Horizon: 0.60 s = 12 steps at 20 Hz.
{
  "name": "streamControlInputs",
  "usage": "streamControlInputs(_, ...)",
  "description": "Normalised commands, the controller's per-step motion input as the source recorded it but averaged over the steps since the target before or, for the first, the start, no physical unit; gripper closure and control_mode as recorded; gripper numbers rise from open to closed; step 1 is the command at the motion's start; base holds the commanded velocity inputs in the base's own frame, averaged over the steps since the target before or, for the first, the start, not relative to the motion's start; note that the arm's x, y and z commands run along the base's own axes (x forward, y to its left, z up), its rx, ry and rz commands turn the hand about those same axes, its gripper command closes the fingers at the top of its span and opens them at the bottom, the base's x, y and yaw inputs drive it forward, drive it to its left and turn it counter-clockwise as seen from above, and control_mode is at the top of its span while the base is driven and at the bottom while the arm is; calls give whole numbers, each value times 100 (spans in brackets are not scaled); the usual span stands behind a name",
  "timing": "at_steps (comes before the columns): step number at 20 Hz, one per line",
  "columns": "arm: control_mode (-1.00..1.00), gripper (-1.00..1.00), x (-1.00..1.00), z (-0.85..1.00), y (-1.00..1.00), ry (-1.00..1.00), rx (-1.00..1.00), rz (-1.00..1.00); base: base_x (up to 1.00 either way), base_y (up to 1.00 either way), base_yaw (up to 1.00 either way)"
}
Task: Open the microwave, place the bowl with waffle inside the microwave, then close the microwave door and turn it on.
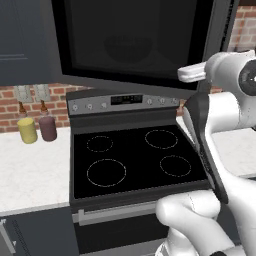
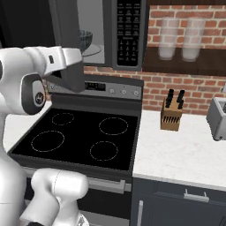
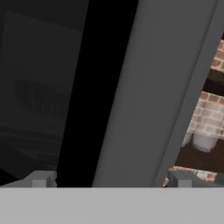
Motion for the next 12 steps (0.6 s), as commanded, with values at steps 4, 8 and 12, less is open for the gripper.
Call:
streamControlInputs(4, -100, -100, 51, 0, -11, 0, 0, 15, 0, 0, 0)
streamControlInputs(8, -100, -100, 67, 0, -11, 0, 0, 11, 0, 0, 0)
streamControlInputs(12, -100, -100, 65, 0, 0, 0, 0, 7, 0, 0, 0)
